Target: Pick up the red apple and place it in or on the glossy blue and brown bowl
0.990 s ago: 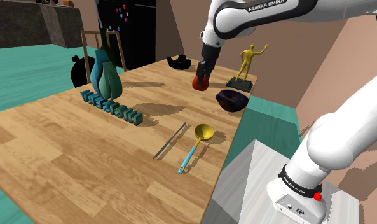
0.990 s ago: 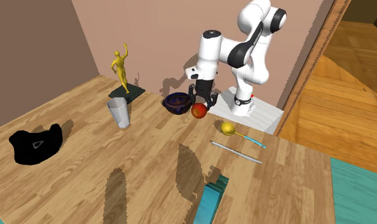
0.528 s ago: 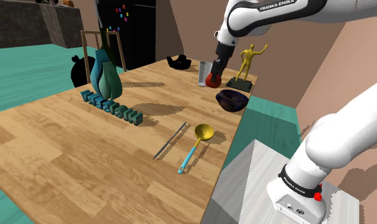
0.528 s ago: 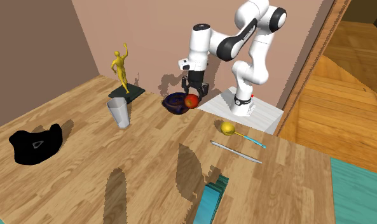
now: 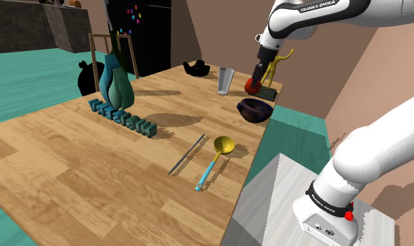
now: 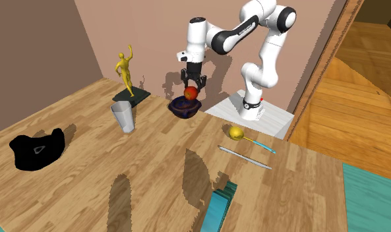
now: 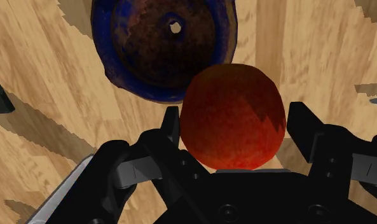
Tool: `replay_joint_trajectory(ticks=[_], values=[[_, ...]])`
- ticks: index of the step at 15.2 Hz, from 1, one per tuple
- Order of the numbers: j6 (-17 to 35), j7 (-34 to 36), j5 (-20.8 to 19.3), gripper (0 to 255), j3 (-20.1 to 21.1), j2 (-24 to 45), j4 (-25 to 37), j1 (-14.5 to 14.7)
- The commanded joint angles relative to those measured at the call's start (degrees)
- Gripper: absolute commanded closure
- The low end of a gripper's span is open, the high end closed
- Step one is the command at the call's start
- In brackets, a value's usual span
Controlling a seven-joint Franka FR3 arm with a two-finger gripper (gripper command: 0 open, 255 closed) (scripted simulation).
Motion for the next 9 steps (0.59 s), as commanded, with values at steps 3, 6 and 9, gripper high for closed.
replay_joint_trajectory(ticks=[3, 6, 9], values=[[-0.4, -5.9, -0.9, 255, -4.1, 0.0, 0.6, -2.2], [-0.8, -9.6, -1.2, 255, -6.7, 0.6, 1.6, -3.5], [1.6, -9.7, -1.3, 255, -6.9, 1.0, -0.4, -3.5]])
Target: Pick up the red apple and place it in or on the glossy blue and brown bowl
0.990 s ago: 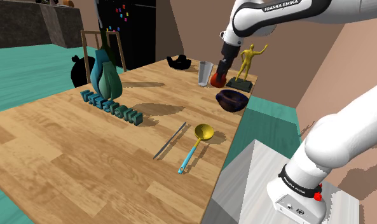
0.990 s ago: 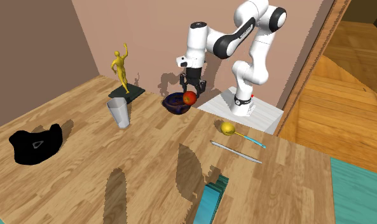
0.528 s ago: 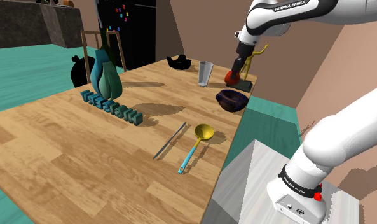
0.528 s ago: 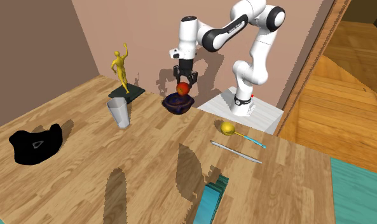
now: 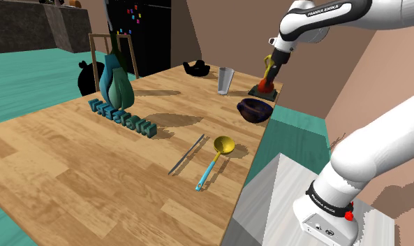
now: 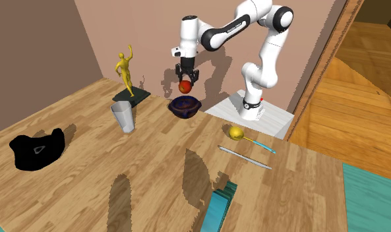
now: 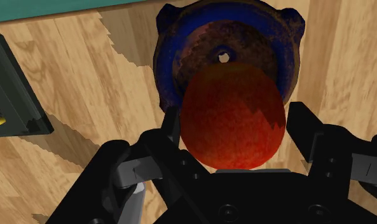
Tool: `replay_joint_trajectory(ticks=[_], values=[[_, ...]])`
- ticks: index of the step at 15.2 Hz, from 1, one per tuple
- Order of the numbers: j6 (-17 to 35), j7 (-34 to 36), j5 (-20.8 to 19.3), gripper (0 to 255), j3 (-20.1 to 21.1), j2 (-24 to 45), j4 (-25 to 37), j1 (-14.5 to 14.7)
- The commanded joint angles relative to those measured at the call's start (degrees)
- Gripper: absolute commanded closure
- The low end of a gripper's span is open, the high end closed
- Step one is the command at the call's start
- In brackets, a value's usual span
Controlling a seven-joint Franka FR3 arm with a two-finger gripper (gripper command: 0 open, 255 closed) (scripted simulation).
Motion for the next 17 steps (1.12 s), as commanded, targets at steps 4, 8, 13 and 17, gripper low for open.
replay_joint_trajectory(ticks=[4, 8, 13, 17], values=[[3.8, -0.4, 0.0, 255, -0.5, 0.8, -3.0, -0.1], [7.0, -0.6, 0.1, 255, -0.8, 1.7, -5.3, -0.1], [10.6, -0.9, 0.3, 255, -1.1, 3.0, -7.7, -0.1], [10.6, -0.9, 0.3, 255, -1.1, 3.0, -7.7, -0.1]])
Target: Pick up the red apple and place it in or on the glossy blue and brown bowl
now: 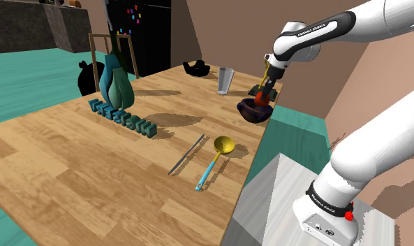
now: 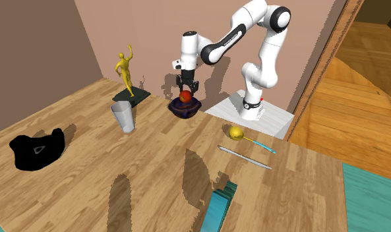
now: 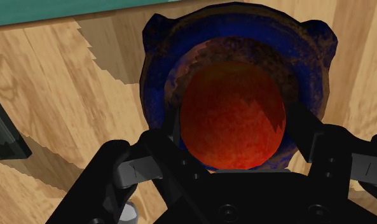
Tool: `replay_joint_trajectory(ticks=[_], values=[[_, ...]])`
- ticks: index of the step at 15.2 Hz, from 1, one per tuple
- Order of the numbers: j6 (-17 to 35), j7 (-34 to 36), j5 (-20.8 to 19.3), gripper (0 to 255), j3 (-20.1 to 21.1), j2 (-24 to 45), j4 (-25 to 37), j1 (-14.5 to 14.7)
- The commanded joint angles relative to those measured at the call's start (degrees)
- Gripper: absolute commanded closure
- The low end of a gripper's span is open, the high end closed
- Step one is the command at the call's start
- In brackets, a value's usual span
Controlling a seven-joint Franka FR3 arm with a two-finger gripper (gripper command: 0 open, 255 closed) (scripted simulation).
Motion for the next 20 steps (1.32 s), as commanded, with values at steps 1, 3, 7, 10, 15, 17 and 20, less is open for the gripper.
replay_joint_trajectory(ticks=[1, 3, 7, 10, 15, 17, 20], values=[[0.0, 0.0, 0.0, 255, 0.0, 0.0, 0.0, 0.0], [0.0, 0.0, 0.0, 255, 0.0, 0.0, 0.0, 0.0], [0.0, 0.0, 0.0, 0, 0.0, 0.0, 0.0, 0.0], [-2.0, 0.2, -0.2, 0, 0.2, -1.0, 1.1, -0.1], [-7.6, 0.6, -0.6, 0, 0.7, -3.2, 4.5, -0.2], [-7.6, 0.6, -0.6, 0, 0.7, -3.2, 4.5, -0.2], [-7.6, 0.6, -0.6, 0, 0.7, -3.2, 4.5, -0.2]])
